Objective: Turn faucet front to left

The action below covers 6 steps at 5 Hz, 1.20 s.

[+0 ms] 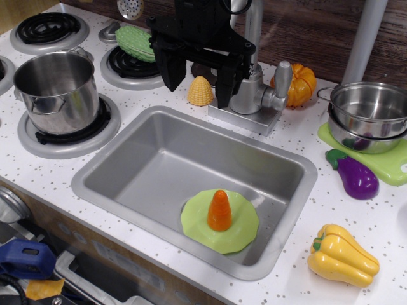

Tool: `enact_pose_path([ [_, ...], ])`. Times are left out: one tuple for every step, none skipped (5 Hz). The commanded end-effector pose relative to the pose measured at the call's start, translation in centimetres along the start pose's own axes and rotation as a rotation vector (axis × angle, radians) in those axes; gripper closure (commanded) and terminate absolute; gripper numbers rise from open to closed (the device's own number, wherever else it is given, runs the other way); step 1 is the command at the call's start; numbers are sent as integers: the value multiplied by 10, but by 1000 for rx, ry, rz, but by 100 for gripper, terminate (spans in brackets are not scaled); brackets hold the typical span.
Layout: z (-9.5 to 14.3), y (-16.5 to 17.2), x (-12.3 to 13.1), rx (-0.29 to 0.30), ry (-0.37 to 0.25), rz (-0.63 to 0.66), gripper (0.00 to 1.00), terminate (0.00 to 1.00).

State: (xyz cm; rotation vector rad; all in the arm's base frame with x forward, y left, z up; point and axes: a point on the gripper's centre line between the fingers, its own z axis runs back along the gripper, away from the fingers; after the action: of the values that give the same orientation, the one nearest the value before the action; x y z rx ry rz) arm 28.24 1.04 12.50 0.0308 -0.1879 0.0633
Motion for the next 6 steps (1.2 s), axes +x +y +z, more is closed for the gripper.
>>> enact_pose_path([
  [0,0,0,0,0,0,0,0],
  [4,2,7,11,-81,-41,0,0],
  [8,1,11,-3,-127,-38,0,0],
  [14,1,17,-10,-142,-67,0,0],
  [19,8,22,-40,-174,-77,0,0],
  [21,15,26,-56,-196,-82,0,0],
])
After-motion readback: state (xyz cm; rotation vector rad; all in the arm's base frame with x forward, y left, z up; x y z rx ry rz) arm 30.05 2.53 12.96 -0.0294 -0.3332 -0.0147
